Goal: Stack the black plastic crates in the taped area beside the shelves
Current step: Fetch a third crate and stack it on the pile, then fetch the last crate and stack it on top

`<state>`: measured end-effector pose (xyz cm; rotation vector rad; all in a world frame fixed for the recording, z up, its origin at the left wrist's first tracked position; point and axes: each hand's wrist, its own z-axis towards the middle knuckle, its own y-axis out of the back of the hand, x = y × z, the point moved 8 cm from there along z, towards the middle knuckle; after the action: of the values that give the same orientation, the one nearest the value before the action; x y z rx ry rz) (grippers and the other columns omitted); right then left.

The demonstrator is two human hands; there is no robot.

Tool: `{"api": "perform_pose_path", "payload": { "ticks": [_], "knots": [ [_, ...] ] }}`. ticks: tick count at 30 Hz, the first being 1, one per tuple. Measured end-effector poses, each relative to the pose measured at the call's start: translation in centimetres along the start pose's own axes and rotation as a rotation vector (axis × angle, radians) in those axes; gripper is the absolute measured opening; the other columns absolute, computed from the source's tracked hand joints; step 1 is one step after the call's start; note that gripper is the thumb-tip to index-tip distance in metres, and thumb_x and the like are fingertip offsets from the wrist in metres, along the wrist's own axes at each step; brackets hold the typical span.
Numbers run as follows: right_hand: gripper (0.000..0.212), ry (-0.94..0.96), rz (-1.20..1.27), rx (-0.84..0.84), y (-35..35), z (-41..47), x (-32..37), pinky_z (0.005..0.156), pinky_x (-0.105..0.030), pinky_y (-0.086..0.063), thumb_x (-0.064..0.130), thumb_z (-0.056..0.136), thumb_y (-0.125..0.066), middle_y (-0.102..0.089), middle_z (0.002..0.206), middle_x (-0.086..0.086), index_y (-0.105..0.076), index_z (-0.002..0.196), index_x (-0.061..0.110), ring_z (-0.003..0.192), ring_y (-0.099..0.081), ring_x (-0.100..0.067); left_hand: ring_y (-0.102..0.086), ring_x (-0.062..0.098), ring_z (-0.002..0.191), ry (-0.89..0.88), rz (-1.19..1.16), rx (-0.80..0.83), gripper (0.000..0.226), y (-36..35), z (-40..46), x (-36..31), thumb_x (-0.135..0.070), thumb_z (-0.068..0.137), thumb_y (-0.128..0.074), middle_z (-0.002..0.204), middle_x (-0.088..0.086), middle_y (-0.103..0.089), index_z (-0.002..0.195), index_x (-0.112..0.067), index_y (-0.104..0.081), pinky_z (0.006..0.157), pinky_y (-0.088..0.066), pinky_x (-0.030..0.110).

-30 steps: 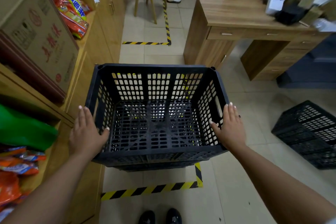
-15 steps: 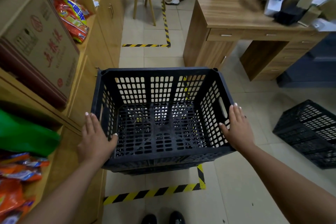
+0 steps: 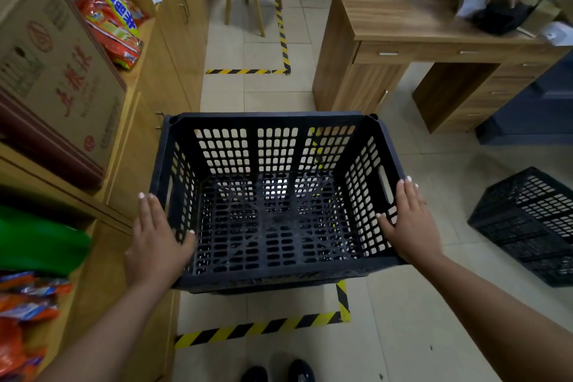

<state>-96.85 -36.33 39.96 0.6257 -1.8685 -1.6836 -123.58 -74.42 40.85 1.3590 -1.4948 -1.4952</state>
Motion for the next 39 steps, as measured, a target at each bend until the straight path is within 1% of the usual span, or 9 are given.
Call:
{"api": "perform_pose_path", "payload": {
  "ticks": [7, 17, 24, 26, 28, 31, 33, 35, 39],
  "knots": [
    [0.084, -0.003, -0.035, -0.009, 0.4, 0.6, -0.5, 0.116, -0.043, -0.021, 0.046, 0.089, -0.052, -0.005, 0.159, -0.009, -0.008, 0.151, 0.009, 0.146, -0.006, -0.024, -0.013, 0.03, 0.146, 0.015, 0.005, -0.003, 0.098, -0.2, -0.4, -0.7, -0.049, 0.088, -0.055, 0.161, 0.003, 0.012, 0.151, -0.013, 0.011, 0.091, -0.048, 0.047],
    [0.085, -0.007, -0.043, 0.003, 0.3, 0.3, -0.6, 0.116, -0.043, -0.018, 0.045, 0.089, -0.053, -0.003, 0.159, -0.009, -0.007, 0.15, 0.009, 0.146, -0.003, -0.024, -0.012, 0.029, 0.146, 0.001, 0.043, 0.001, 0.098, -0.2, -0.3, -0.7, -0.052, 0.088, -0.052, 0.161, 0.003, 0.013, 0.151, -0.013, 0.012, 0.087, -0.05, 0.042],
    [0.089, -0.005, -0.052, 0.041, 0.3, 0.3, -0.4, 0.118, -0.043, -0.016, 0.048, 0.088, -0.052, -0.001, 0.159, -0.01, -0.003, 0.151, 0.009, 0.146, -0.003, -0.025, -0.013, 0.029, 0.146, 0.001, 0.03, 0.011, 0.098, -0.4, -0.3, -0.5, -0.051, 0.088, -0.053, 0.161, 0.004, 0.012, 0.151, -0.012, 0.011, 0.091, -0.049, 0.043],
    [0.09, -0.01, -0.071, 0.075, 0.3, 0.2, -0.4, 0.118, -0.044, -0.014, 0.052, 0.088, -0.049, 0.002, 0.159, -0.009, 0.0, 0.151, 0.01, 0.146, 0.0, -0.025, -0.011, 0.031, 0.146, -0.017, 0.035, 0.013, 0.099, -0.4, -0.3, -0.4, -0.051, 0.088, -0.053, 0.161, 0.007, 0.011, 0.151, -0.01, 0.011, 0.1, -0.043, 0.046],
    [0.089, -0.016, -0.094, 0.106, 0.6, 0.1, -0.5, 0.118, -0.044, -0.008, 0.056, 0.089, -0.043, 0.007, 0.16, -0.007, 0.004, 0.151, 0.012, 0.146, 0.006, -0.024, -0.008, 0.032, 0.147, -0.043, 0.077, 0.029, 0.099, -0.5, -0.1, -0.4, -0.055, 0.089, -0.05, 0.16, 0.011, 0.013, 0.15, -0.008, 0.014, 0.111, -0.031, 0.048],
    [0.084, -0.008, -0.112, 0.117, 2.0, -0.5, -0.1, 0.117, -0.043, -0.003, 0.056, 0.092, -0.038, 0.009, 0.159, -0.006, 0.005, 0.151, 0.014, 0.145, 0.011, -0.023, 0.006, 0.029, 0.148, -0.054, 0.214, 0.078, 0.099, 0.0, 0.0, -0.3, -0.06, 0.09, -0.042, 0.159, 0.013, 0.016, 0.148, -0.006, 0.017, 0.117, -0.014, 0.051],
    [0.08, 0.005, -0.084, 0.098, 3.3, -1.5, 0.4, 0.117, -0.042, -0.002, 0.053, 0.093, -0.037, 0.008, 0.159, -0.006, 0.004, 0.151, 0.014, 0.146, 0.011, -0.023, 0.009, 0.028, 0.148, -0.076, 0.243, 0.059, 0.095, 0.8, -0.2, -1.2, -0.057, 0.092, -0.042, 0.159, 0.014, 0.014, 0.148, -0.006, 0.015, 0.119, -0.012, 0.052],
    [0.076, 0.049, -0.071, 0.083, 4.7, -3.0, 0.7, 0.117, -0.04, -0.002, 0.051, 0.095, -0.036, 0.007, 0.159, -0.007, 0.002, 0.151, 0.015, 0.146, 0.011, -0.022, 0.006, 0.028, 0.148, -0.14, 0.242, 0.032, 0.091, 1.8, -0.8, -3.4, -0.053, 0.093, -0.042, 0.16, 0.014, 0.008, 0.15, -0.007, 0.012, 0.119, -0.013, 0.049],
    [0.072, 0.127, -0.087, 0.036, 8.1, -6.4, -0.5, 0.117, -0.037, 0.001, 0.05, 0.097, -0.032, 0.008, 0.159, -0.007, 0.001, 0.151, 0.016, 0.145, 0.013, -0.021, 0.002, 0.026, 0.148, -0.32, 0.224, 0.047, 0.083, 3.3, -2.6, -11.8, -0.052, 0.095, -0.039, 0.161, 0.01, 0.002, 0.152, -0.008, 0.003, 0.12, -0.012, 0.044]
  ]
}}
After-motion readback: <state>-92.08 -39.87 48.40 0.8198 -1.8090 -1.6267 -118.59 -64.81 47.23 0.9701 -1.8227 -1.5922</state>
